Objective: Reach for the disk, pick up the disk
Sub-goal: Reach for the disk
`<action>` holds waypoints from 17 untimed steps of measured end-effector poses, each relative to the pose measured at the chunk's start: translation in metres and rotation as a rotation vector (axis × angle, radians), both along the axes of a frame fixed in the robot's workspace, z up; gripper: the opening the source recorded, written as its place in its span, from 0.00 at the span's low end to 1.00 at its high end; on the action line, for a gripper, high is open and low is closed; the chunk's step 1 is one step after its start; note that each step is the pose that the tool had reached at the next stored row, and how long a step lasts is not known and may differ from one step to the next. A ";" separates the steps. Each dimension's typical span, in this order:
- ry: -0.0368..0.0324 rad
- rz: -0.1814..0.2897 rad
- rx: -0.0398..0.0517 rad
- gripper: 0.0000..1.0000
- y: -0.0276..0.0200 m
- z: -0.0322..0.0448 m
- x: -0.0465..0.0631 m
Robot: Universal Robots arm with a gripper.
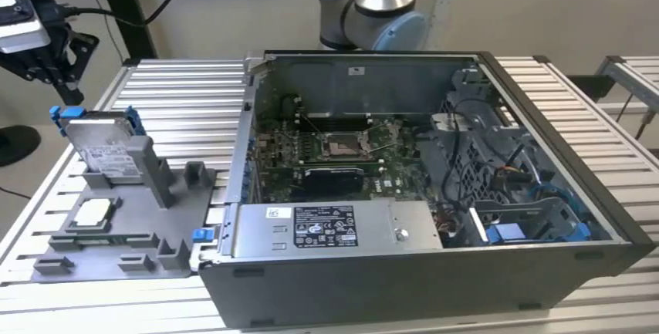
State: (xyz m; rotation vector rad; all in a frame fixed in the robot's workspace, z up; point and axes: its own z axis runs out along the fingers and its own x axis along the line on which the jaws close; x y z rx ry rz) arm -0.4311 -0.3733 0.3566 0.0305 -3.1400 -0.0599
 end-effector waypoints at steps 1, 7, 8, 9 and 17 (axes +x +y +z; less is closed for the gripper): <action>-0.0001 0.000 0.0001 0.00 0.0020 -0.0002 -0.003; -0.0001 0.001 0.0000 0.00 0.0065 -0.0002 -0.015; -0.0001 0.001 0.0001 0.00 0.0065 -0.0003 -0.015; -0.0002 0.001 0.0001 0.00 0.0065 -0.0003 -0.015; -0.0001 0.001 0.0001 0.00 0.0065 -0.0003 -0.016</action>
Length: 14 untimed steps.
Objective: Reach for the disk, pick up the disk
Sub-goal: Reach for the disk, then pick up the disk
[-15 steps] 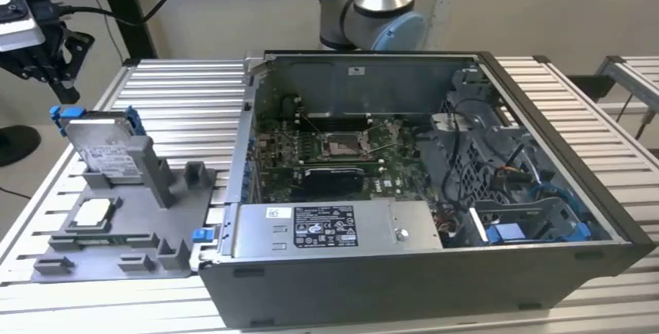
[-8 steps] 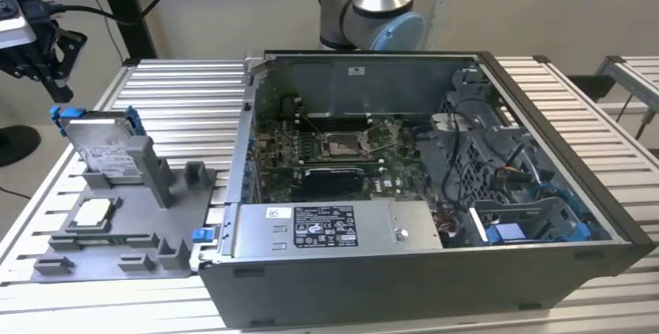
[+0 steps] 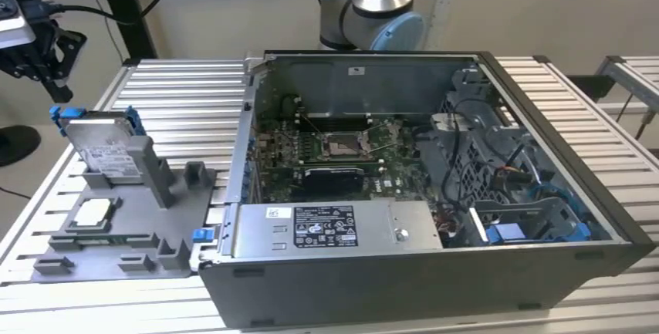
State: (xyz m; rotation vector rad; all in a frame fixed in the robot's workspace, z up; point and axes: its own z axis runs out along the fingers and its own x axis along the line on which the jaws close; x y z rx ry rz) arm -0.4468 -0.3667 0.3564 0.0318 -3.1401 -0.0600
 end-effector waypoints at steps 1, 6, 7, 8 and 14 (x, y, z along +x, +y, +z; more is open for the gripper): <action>-0.0001 0.000 0.0000 0.00 0.0000 0.0000 0.000; -0.0002 0.017 0.0001 0.00 0.0000 0.0001 0.000; -0.0002 0.025 0.0000 0.00 0.0000 0.0001 0.000; -0.0002 0.034 -0.0001 0.00 0.0000 0.0003 0.000; -0.0001 0.099 -0.0003 0.00 0.0000 0.0011 0.000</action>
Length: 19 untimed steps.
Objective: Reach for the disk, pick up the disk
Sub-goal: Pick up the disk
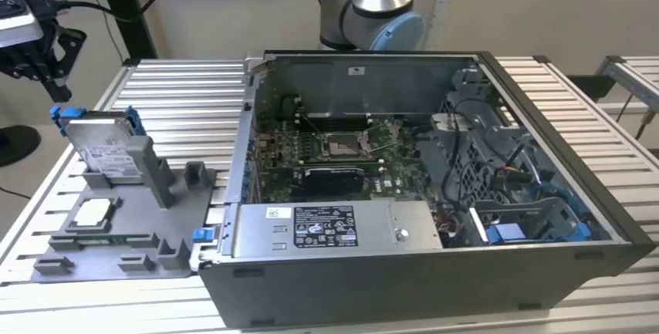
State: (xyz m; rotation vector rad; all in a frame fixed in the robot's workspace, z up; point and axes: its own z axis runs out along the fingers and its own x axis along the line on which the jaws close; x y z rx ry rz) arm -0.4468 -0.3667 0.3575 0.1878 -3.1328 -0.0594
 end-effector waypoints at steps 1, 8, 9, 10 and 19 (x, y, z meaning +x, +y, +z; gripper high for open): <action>0.0000 0.013 -0.0002 0.00 0.0000 0.0001 0.000; 0.0001 0.107 -0.0017 0.00 0.0000 0.0007 0.000; 0.0000 0.120 -0.0018 0.00 -0.0001 0.0008 0.000; 0.0001 0.132 -0.0018 0.00 0.0000 0.0008 0.000; 0.0000 0.230 -0.0019 0.00 0.0000 0.0011 0.000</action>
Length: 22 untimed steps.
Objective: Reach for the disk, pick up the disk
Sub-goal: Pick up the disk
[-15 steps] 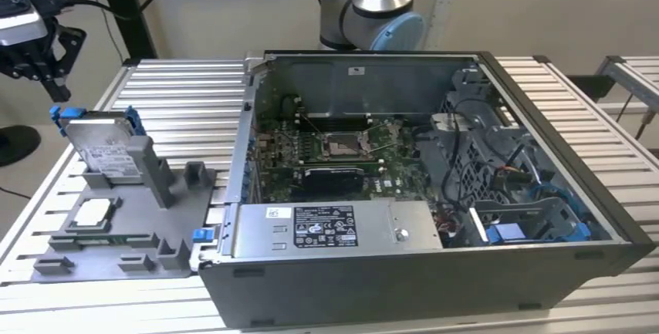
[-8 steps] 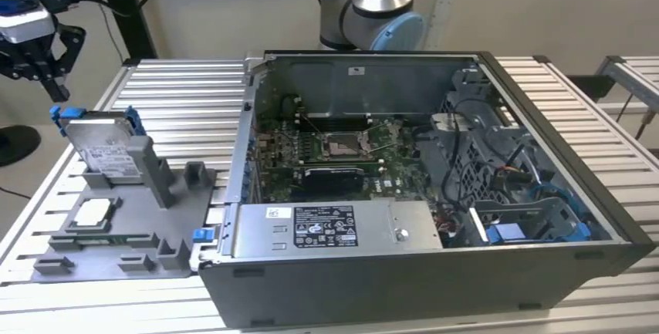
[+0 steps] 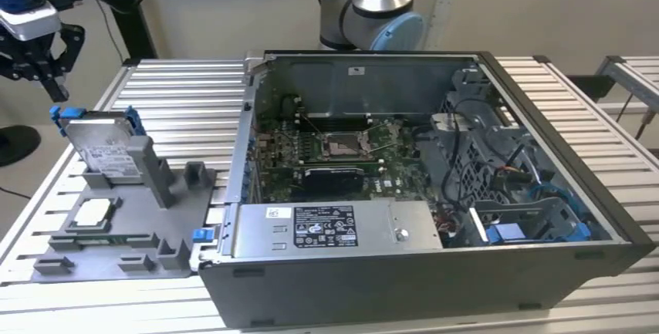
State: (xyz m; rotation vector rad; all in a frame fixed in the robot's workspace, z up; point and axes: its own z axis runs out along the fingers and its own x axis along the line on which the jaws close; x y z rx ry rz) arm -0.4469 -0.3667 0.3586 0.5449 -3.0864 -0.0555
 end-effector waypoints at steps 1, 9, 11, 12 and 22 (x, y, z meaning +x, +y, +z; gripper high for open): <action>0.0000 0.011 0.0000 0.00 0.0000 0.0000 0.000; 0.0000 0.128 -0.0003 0.00 0.0000 0.0002 0.000; 0.0000 0.163 -0.0004 0.00 0.0000 0.0002 0.000; 0.0000 0.182 -0.0004 0.00 0.0000 0.0001 0.000; -0.0001 0.364 -0.0003 0.00 0.0000 0.0002 0.000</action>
